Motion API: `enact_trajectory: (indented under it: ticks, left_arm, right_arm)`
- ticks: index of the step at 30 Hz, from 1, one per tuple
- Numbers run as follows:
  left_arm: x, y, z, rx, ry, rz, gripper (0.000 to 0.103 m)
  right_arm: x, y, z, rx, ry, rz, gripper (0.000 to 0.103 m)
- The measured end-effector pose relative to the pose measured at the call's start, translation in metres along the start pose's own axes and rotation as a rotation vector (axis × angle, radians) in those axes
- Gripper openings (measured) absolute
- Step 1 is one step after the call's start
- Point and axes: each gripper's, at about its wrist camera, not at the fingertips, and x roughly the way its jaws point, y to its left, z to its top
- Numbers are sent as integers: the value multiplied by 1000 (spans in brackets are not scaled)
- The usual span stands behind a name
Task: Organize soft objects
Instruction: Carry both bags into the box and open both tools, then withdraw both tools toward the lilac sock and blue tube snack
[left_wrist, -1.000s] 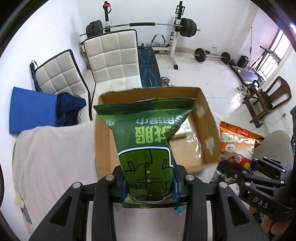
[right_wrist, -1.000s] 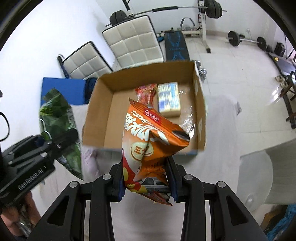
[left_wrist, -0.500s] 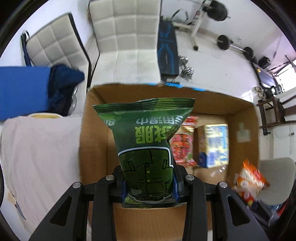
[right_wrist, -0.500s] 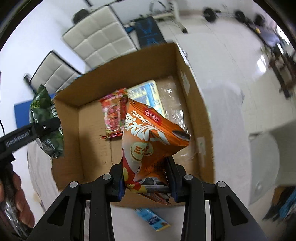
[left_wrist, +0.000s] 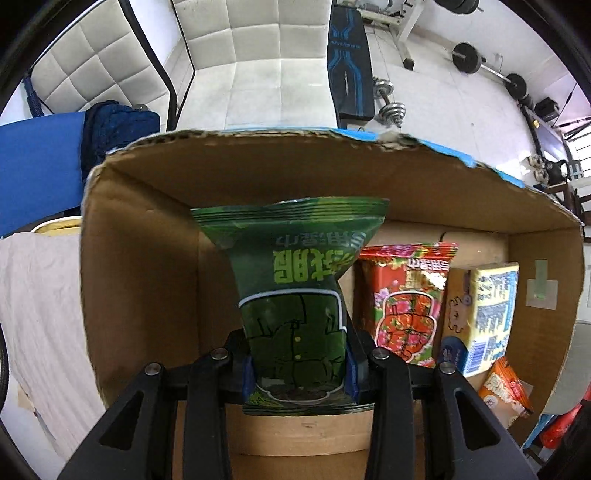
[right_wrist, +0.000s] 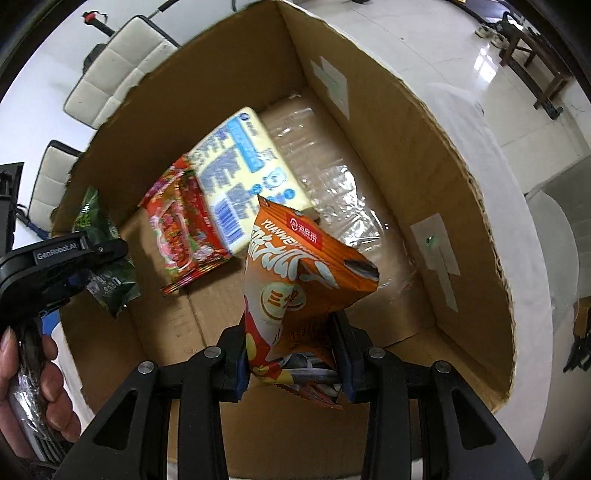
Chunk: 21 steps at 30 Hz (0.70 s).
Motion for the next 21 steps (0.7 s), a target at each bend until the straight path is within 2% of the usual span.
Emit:
enact_trajectory:
  ticks: [1,3,4,5,7,17,20,21]
  left_arm:
    - [0,1,1,-5,1,-1,36]
    - [-1,1,2,-11,-1,-6,44]
    - [-3,2,3,-13,-7,-16,44]
    - [-5,3,4,-2,-5,-25,45]
    - [-11,4,3,-3,-17,-32,49]
    - [-53,15,-17,-2,-80,-54,58]
    - [-71,22,-39,-2,-113,-50,64]
    - [-75,23,-45,2,-122,-47,70]
  right_arm:
    - [3,0,0,0,8,-4,46]
    - [4,1,-1,-8,-5,-4,64]
    - [3,3,-2,-15,-14,3,73]
    - [3,4,-3,-20,-21,-3,75]
    - [1,9,-4,-36,-25,-1,76]
    - [-6,22,-12,-112,-14,-19,79]
    - [-20,24,-10,-165,-34,-38,85]
    - [-24,27,-11,-193,-44,-53,85]
